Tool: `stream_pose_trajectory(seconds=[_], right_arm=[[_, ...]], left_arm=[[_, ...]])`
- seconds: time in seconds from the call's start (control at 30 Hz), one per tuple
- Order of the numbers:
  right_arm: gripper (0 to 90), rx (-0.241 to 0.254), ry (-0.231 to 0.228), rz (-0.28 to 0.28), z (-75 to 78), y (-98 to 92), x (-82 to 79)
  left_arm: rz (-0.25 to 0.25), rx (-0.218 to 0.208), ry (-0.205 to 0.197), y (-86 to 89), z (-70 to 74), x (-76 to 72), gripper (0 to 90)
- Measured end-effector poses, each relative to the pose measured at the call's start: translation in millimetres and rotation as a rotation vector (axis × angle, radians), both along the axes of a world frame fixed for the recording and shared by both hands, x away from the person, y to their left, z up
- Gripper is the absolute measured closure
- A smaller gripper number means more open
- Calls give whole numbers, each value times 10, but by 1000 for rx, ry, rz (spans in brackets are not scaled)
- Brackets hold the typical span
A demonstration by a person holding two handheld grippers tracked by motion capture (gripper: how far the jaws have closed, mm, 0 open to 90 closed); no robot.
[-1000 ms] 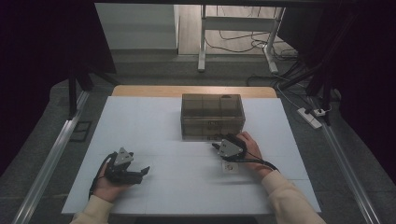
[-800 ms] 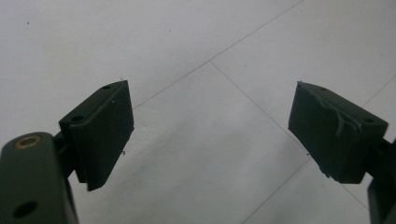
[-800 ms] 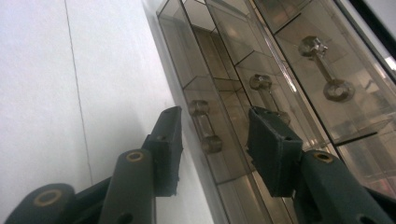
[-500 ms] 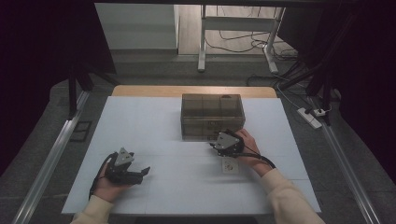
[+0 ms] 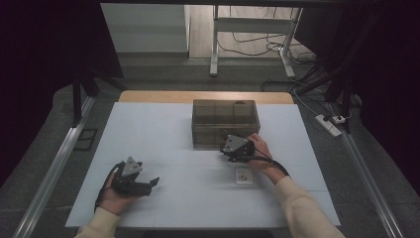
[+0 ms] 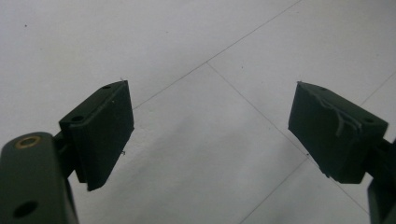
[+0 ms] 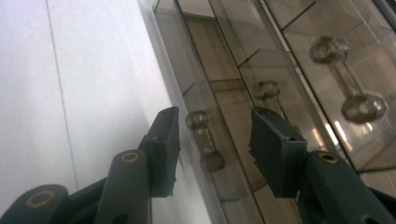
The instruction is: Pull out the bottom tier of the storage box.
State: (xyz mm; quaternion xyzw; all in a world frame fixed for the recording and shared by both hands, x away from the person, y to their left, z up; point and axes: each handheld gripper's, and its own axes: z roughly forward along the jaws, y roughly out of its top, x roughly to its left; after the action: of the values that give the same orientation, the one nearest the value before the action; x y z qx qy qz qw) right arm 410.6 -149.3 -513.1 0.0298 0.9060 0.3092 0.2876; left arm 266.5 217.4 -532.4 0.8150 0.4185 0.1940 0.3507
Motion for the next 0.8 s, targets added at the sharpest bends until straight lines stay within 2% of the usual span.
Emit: stream_pose_trajectory(seconds=[0.03,0.13,0.33,0.5,0.6,0.8], right_arm=[[541,1,6,-7,-2,9,-3],[559,-37,20,-17,-12,0,26],[599,-55,32,-26,-47,6,56],[622,-44,64,-21,-34,-1,90],[632,-53,82,-14,-14,-10,96],[645,-54,88,1,-12,-13,99]], left_arm=[[0,-1,0,2,0,0,144],[-4,0,2,0,-3,5,144],[-2,0,1,0,-1,5,145],[-6,3,2,-5,-3,5,144],[-4,1,2,-3,-3,5,144],[-4,3,0,-4,0,0,144]])
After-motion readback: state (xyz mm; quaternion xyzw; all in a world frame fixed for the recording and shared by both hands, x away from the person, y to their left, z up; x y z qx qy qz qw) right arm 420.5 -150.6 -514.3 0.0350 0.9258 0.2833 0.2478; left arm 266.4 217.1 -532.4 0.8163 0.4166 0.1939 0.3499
